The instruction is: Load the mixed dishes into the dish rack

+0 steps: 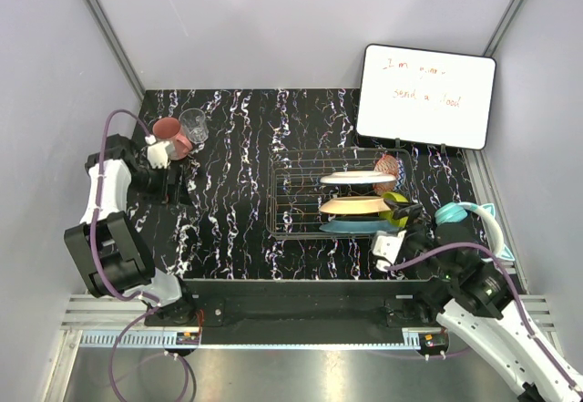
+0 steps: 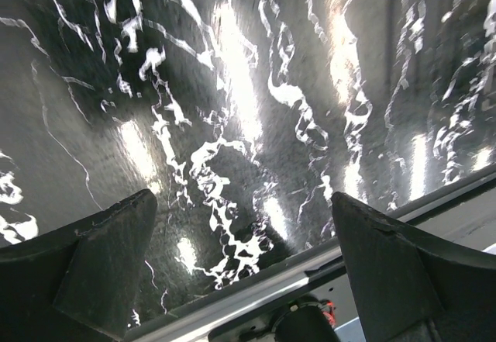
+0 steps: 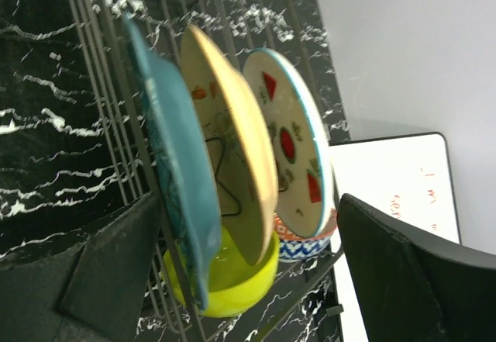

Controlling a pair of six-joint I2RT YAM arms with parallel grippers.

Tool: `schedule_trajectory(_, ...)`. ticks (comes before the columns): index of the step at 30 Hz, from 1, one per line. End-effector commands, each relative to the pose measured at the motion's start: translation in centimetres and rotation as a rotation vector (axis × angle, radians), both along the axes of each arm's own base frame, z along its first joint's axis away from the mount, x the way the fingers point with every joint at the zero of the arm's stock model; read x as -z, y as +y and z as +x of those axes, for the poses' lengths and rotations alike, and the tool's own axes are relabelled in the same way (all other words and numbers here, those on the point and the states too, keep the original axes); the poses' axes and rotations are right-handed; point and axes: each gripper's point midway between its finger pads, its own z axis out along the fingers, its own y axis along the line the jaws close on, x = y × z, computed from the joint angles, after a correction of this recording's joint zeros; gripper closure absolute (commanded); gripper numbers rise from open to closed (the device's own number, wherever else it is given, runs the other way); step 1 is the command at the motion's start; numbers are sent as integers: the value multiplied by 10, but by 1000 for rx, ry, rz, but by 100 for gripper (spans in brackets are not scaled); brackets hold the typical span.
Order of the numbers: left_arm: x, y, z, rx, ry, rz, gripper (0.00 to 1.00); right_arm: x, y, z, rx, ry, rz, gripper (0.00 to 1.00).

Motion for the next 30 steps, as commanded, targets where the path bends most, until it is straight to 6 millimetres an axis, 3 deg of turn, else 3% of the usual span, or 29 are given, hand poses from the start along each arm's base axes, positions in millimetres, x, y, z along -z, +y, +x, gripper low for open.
schedule_trajectory(1,-43,-21,22,15,-112,-67,1,-56,-9,-7,38,-73,132,0)
schedule_trajectory(6,-79,-67,39,103,-170,-110,1,-91,-19,-19,60,-105,232,0)
schedule_trajectory(8,-89,-84,49,137,-189,-122,1,-115,-23,-20,78,-142,316,0)
schedule_trajectory(11,-93,-132,58,246,-185,-144,1,-145,-29,-16,141,-157,485,0)
schedule_trajectory(17,-75,-175,69,320,-106,-150,1,-156,-28,0,221,-106,609,0)
schedule_trajectory(21,-57,-188,75,315,-81,-158,1,-160,-22,9,229,-92,656,0)
schedule_trajectory(25,-38,-203,65,341,-33,-152,1,-157,-15,16,239,-52,659,0)
schedule_trajectory(30,-34,-228,53,375,-20,-203,1,-149,-9,25,255,-21,635,0)
